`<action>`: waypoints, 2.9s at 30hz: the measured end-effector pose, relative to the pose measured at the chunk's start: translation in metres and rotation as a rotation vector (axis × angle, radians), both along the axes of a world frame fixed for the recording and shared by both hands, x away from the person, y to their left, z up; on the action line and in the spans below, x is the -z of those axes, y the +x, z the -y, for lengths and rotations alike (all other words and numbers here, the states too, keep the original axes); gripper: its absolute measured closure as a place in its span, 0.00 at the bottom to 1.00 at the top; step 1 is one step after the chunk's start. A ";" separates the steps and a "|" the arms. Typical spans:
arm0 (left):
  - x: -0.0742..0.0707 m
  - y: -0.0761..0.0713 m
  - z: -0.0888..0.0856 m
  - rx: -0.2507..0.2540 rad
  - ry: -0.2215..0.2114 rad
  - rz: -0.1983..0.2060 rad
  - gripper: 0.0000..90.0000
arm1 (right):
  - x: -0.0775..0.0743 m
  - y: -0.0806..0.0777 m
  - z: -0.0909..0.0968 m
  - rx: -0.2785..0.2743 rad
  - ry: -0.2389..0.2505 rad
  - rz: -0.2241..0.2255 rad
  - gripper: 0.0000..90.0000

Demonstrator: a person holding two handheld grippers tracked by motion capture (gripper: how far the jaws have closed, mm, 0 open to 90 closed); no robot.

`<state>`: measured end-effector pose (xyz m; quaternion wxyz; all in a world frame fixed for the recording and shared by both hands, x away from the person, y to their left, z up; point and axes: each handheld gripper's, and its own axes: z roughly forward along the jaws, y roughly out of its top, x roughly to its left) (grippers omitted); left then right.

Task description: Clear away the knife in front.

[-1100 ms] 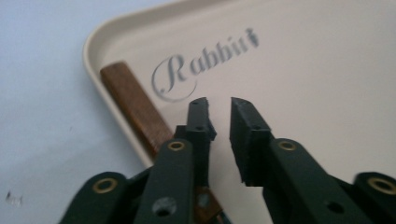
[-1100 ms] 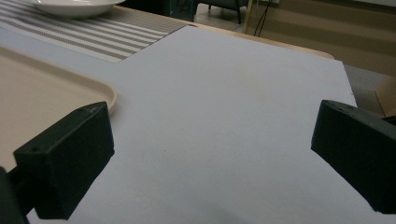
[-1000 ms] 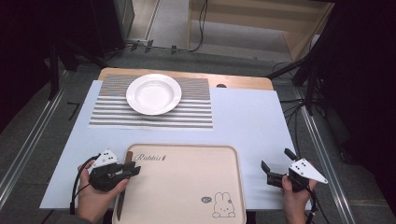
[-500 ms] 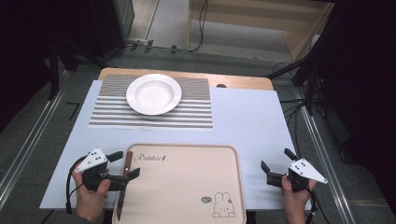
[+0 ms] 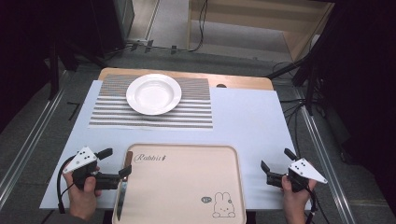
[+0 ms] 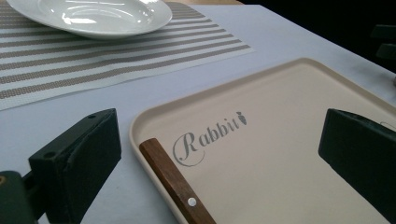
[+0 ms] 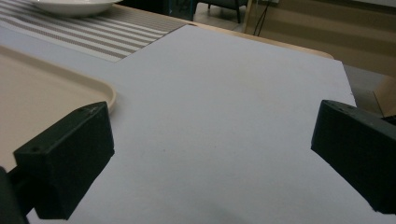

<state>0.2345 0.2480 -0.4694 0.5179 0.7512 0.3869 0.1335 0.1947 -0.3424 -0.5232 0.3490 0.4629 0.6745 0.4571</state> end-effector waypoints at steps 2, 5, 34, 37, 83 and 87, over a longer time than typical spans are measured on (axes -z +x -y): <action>0.000 0.000 -0.003 -0.005 -0.004 0.003 0.00 | 0.000 0.000 0.000 0.000 0.000 0.000 0.00; -0.001 0.000 -0.006 -0.013 -0.003 0.009 0.00 | 0.000 0.000 0.000 0.001 0.000 0.000 0.00; -0.004 0.003 -0.051 -0.124 -0.012 0.037 0.00 | 0.000 0.000 0.000 0.002 0.000 0.001 0.00; -0.005 0.003 -0.055 -0.135 -0.013 0.041 0.00 | 0.000 0.000 0.000 0.000 -0.001 -0.002 0.00; 0.020 0.006 -0.099 -0.250 -0.012 0.033 0.00 | 0.000 0.000 -0.001 0.004 -0.006 -0.001 0.00; 0.020 0.006 -0.099 -0.251 -0.017 0.031 0.00 | 0.000 0.000 -0.001 0.005 -0.007 -0.002 0.00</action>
